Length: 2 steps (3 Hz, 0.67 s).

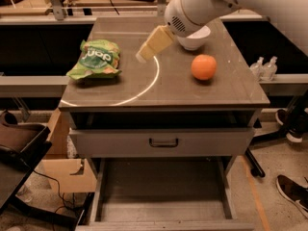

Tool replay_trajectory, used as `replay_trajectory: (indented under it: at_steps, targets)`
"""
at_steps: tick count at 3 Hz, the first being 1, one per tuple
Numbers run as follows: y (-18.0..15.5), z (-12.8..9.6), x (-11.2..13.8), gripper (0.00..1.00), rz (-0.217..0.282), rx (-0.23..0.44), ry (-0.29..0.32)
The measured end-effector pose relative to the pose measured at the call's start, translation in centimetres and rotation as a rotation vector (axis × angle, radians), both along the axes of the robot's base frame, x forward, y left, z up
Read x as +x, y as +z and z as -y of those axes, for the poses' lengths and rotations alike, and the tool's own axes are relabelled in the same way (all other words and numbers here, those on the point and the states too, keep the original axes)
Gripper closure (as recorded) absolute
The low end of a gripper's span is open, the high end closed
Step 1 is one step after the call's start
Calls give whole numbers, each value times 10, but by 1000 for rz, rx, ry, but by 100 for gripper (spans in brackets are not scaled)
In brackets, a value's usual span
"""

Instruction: Place green rice chip bag into middle drawer

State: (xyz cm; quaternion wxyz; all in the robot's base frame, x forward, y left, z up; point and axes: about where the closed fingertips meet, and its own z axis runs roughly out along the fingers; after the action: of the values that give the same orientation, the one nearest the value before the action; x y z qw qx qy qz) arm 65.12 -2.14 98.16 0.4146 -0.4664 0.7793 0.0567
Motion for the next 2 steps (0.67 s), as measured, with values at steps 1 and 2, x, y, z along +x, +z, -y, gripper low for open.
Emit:
replay_trajectory:
  at_steps: [1,2]
  targets:
    - [-22,-29,21,0,-42,14,-10]
    - [-38,-57,41,0,-71,22,-28]
